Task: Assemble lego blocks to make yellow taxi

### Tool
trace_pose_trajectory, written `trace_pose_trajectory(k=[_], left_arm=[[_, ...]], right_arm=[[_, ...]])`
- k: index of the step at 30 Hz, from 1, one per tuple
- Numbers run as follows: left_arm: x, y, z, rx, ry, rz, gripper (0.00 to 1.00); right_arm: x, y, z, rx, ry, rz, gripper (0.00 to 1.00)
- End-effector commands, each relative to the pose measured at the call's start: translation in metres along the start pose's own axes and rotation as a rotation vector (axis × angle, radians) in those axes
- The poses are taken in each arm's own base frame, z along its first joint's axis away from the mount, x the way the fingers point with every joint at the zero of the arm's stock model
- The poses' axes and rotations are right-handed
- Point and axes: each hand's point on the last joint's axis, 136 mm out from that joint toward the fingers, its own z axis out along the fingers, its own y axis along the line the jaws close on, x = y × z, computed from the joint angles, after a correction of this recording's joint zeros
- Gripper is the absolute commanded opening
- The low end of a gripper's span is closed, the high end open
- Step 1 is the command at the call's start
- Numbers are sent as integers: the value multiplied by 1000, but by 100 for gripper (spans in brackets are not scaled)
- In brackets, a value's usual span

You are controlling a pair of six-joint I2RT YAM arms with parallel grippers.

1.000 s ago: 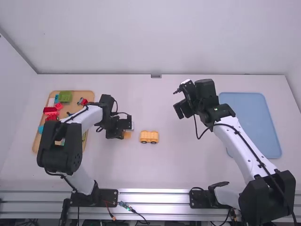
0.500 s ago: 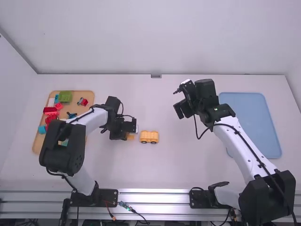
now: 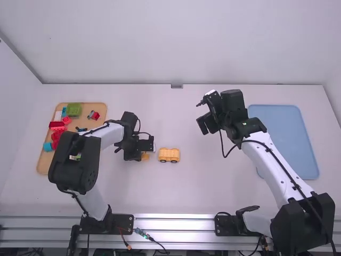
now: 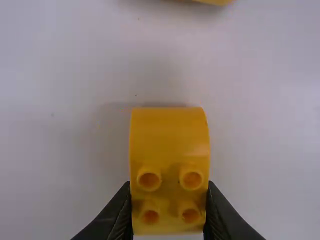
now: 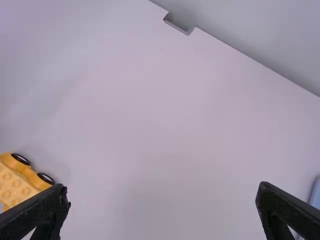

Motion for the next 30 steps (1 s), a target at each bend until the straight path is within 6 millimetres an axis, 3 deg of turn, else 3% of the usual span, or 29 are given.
trace_pose_trajectory(k=[1, 3, 4, 6, 10, 17, 23, 30], left_arm=[[1, -2, 2, 10, 6, -6, 22], [-1, 1, 3, -4, -5, -3, 40], [-1, 1, 3, -4, -5, -3, 40], [-1, 2, 3, -9, -1, -2, 99], [1, 4, 2, -15, 6, -5, 99], [-1, 27, -9, -87, 21, -84, 99], [-14, 47, -39, -108, 3, -270, 99], [-25, 83, -69, -222, -44, -540, 99]], right_arm=[[-5, 0, -2, 1, -12, -1, 99], [-5, 0, -2, 1, -12, -1, 99], [-5, 0, -2, 1, -12, -1, 99], [-5, 0, -2, 1, -11, -1, 99], [-5, 0, -2, 0, -12, -1, 100], [-5, -1, -2, 4, -11, -1, 99], [-6, -1, -2, 4, -16, 0, 99], [-9, 0, -2, 1, -28, -2, 99]])
